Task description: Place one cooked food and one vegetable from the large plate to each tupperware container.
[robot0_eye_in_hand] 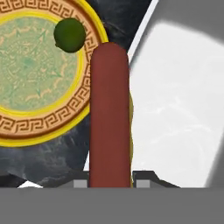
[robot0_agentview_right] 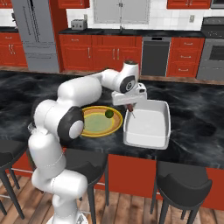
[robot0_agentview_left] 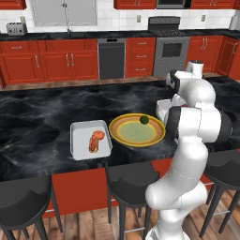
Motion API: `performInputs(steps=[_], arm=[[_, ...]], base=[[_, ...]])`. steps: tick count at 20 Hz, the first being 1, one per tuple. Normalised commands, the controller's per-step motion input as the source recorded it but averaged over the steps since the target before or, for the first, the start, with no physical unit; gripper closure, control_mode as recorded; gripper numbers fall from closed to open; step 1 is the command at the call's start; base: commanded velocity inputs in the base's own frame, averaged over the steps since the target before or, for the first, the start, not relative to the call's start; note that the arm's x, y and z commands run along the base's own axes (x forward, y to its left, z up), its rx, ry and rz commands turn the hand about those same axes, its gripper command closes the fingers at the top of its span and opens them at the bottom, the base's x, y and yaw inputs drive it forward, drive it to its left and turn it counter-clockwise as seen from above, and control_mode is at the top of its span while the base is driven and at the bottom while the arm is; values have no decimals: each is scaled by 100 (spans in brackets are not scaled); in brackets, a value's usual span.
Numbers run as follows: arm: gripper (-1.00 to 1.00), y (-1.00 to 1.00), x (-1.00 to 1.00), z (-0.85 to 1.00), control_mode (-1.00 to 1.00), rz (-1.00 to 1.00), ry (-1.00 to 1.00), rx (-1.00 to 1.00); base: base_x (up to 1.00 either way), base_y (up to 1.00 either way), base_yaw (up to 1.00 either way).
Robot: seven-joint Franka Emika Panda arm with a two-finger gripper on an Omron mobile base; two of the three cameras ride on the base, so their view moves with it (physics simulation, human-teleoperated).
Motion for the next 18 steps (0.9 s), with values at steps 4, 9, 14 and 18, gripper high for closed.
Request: performInputs(steps=[4,9,14,18], arm=[[100,-86,35,-26,-100,-13,0,2],[100,-32,18,-35,-100,-5,-2,-4],[100,-2,6,-36,-100,-1,0,2],[100,-19,14,-55,-100,-3,4,0]], base=[[0,0,0],[0,0,0],[0,0,0],[0,0,0]])
